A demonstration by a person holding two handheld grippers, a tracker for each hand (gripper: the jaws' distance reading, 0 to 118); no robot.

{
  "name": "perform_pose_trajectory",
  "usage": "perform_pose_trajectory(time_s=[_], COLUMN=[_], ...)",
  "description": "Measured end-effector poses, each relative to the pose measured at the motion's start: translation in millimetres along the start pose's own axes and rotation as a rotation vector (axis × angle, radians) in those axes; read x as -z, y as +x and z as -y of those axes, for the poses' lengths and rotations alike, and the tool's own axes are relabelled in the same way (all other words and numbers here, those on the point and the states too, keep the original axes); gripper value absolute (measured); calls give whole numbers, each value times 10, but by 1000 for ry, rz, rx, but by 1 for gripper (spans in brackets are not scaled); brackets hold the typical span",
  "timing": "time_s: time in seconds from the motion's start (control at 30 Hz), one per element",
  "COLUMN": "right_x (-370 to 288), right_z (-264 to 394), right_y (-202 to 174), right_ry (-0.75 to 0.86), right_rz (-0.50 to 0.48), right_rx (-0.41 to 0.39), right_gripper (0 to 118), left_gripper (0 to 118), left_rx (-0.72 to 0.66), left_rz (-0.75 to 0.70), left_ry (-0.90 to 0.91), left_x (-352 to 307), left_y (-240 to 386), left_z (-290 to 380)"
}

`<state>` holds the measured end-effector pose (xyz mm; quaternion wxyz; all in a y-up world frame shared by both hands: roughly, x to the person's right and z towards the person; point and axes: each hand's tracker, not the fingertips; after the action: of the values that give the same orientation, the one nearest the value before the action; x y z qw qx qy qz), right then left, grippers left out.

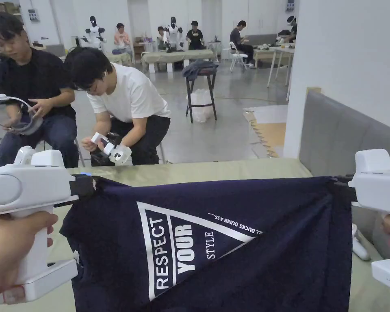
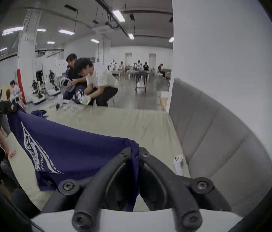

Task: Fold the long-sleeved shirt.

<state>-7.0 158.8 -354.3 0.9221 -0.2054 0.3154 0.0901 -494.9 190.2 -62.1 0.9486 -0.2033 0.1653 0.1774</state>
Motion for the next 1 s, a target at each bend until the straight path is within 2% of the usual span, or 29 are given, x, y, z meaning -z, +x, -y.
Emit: perform_pose_trajectory(time_s=[0.13,0.53,0.63,0.77,1.0], right_x=[-310,-917,-1038,-1255,-1511], right_z=[-444,-1919,-2303,-2790,-3475], right_y=[-61,-193,-204,-239,-327], right_ry=[102,302,345,403,489], right_rz=[4,109,133,160,240], right_rx=[-13,-117,-115,-125,-148], right_gripper=[6,6,6,6,6], left_gripper=[11,11,11,11,11], left_rx=[-4,138,101,199,282], left_rz=[31,1,36,-31,-104], left_ry=[96,301,337,390,491], left_x=[-407,-1150,-1305,-1509,-1759], left_y=[87,465,535,734,1093], left_z=[-417,-1510,-1832,-2278,-3043])
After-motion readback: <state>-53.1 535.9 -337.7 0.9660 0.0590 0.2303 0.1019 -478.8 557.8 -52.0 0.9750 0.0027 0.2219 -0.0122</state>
